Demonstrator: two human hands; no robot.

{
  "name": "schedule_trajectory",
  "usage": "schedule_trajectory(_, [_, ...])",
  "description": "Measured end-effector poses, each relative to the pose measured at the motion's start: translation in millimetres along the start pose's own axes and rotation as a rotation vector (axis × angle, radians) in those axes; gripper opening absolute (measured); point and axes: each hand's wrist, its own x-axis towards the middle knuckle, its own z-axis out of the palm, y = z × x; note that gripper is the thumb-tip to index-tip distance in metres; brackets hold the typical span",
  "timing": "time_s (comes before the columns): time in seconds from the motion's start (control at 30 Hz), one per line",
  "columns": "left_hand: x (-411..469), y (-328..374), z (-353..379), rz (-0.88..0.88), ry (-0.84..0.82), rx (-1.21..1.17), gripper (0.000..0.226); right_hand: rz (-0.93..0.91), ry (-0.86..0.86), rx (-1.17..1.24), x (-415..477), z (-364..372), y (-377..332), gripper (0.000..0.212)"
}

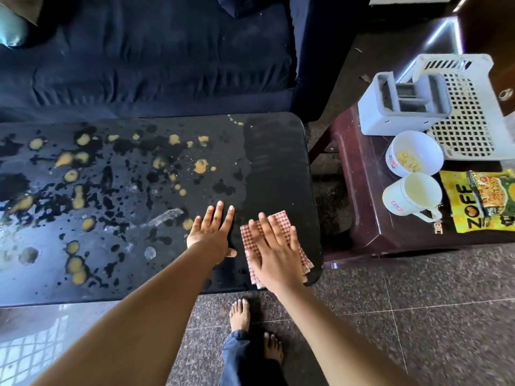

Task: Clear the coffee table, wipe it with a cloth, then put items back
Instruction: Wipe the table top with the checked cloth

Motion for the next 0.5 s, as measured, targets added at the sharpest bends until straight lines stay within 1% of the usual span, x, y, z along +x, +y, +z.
schedule_trajectory(0.07, [-0.8,0.5,0.0,-0.008,0.000,0.004,0.102,-0.017,0.016,-0.024,-4.8,2.1,15.8,0.062])
schedule_trajectory(0.2, [-1.9,-1.0,-0.1,-0.002,-0.008,0.016,0.102,0.187,0.048,-0.037,-20.9,0.4,52.8,0.063])
schedule_trajectory(0.3, [-1.1,-1.9,-0.6,0.006,-0.010,0.010,0.102,0.267,0.068,-0.028,-23.1,1.6,39.9,0.061])
schedule_trajectory(0.33, [-0.8,-1.8,-0.4,0.007,-0.008,0.012,0.102,0.250,0.070,-0.016,-23.1,2.6,29.0,0.061])
schedule_trajectory(0.43, [0.2,-2.4,0.8,0.007,0.004,0.009,0.102,0.077,0.046,0.022,-24.7,5.8,-6.0,0.060])
schedule_trajectory(0.5, [-0.5,-2.3,1.9,0.011,0.010,0.005,0.101,0.009,0.026,0.029,-27.5,7.6,-8.3,0.059])
